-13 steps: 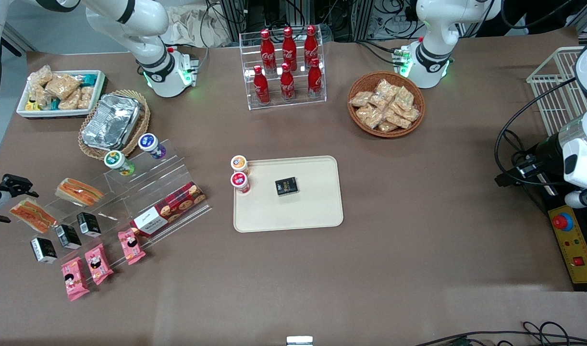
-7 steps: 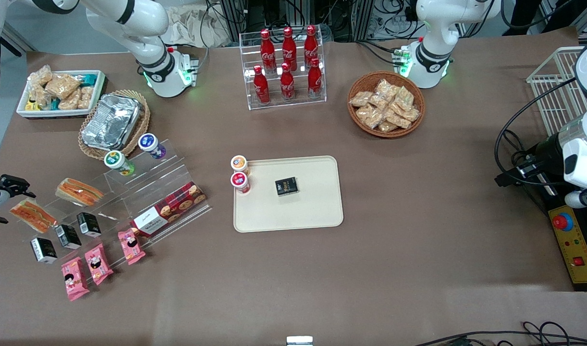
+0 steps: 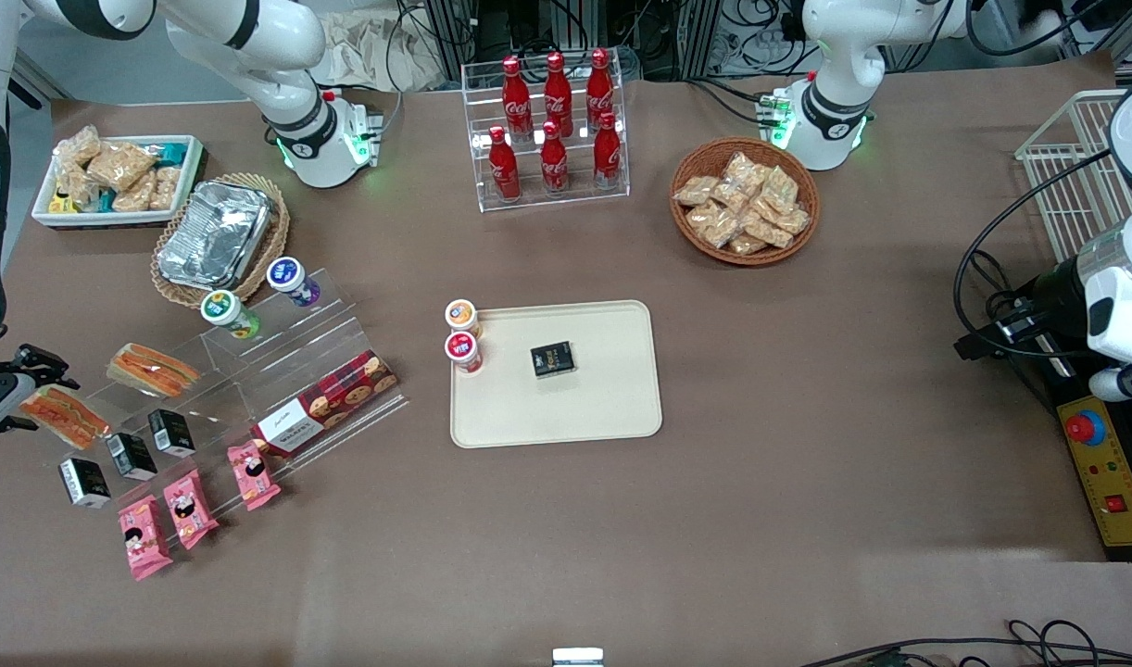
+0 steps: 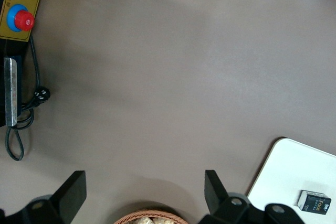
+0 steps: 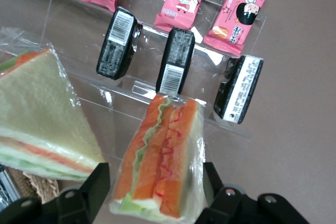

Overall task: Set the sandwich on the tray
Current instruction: 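Close the right gripper on the sandwich's wrapped crust edge and lift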

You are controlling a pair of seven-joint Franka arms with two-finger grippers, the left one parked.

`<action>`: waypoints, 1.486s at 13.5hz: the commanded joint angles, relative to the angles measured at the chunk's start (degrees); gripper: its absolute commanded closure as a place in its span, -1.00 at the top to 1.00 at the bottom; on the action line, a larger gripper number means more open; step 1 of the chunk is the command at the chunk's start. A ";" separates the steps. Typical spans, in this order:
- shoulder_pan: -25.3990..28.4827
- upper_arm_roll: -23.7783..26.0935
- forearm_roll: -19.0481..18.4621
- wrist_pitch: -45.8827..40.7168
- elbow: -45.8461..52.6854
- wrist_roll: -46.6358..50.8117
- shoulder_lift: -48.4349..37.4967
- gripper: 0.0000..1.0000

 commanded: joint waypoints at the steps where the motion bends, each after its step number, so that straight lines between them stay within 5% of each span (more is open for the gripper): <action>1: -0.04 0.17 0.59 -0.43 3.06 -1.12 0.90 -0.05; 7: 0.14 0.35 -1.34 -1.93 4.21 -1.99 0.91 -1.00; 13: 1.63 1.66 -0.73 -8.69 13.61 -2.44 0.47 -1.00; 20: 13.83 3.15 0.06 -21.95 17.84 10.01 -4.36 -1.00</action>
